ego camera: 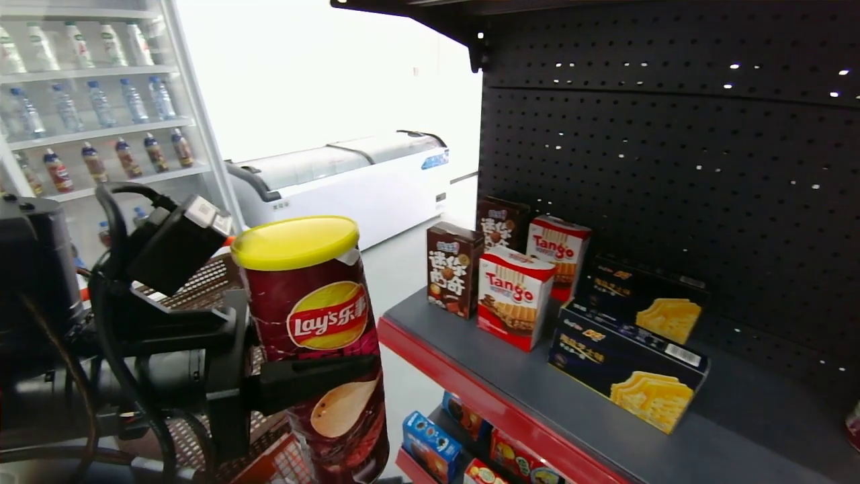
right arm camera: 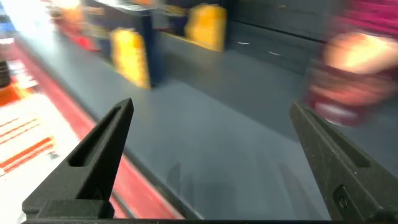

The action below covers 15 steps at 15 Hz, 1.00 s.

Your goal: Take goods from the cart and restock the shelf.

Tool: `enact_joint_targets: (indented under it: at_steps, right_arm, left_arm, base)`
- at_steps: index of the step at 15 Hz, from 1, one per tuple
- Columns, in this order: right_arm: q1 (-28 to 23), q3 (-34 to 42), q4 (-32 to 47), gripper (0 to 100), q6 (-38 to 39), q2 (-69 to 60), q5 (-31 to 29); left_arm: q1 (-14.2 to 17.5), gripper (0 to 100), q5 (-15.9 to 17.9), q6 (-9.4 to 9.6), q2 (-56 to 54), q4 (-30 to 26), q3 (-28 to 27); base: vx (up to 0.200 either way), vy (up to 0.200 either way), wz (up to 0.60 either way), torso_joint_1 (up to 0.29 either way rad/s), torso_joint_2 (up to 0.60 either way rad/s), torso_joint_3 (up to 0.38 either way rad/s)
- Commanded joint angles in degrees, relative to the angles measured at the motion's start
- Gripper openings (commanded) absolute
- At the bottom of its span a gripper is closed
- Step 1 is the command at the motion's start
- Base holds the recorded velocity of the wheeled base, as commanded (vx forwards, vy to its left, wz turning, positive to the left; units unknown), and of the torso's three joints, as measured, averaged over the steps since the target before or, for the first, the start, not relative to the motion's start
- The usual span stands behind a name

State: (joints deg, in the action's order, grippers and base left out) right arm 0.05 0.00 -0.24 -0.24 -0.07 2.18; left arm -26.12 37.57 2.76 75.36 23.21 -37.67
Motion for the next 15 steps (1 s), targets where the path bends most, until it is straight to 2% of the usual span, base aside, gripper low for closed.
enact_joint_targets:
  at_steps: [1, 6, 15]
  right_arm:
    - [0.0, 0.0, 0.1, 100, 0.0, 0.1, 0.0]
    - [0.0, 0.0, 0.1, 100, 0.0, 0.1, 0.0]
    - [0.0, 0.0, 0.0, 100, 0.0, 0.1, 0.0]
  left_arm:
    - [-0.2, 0, 0.6, -0.03, 0.1, 0.0, 0.0]
    - [-2.0, 0, 1.5, 0.06, 0.0, 0.1, -0.2]
    - [-2.0, 0, 1.5, 0.15, 0.3, 0.3, -0.2]
  base:
    - [0.000, 0.000, -0.60, 0.002, 0.00, 0.002]
    - [0.000, 0.000, -0.60, 0.005, 0.00, 0.004]
    - [0.000, 0.000, -0.60, 0.001, 0.00, 0.002]
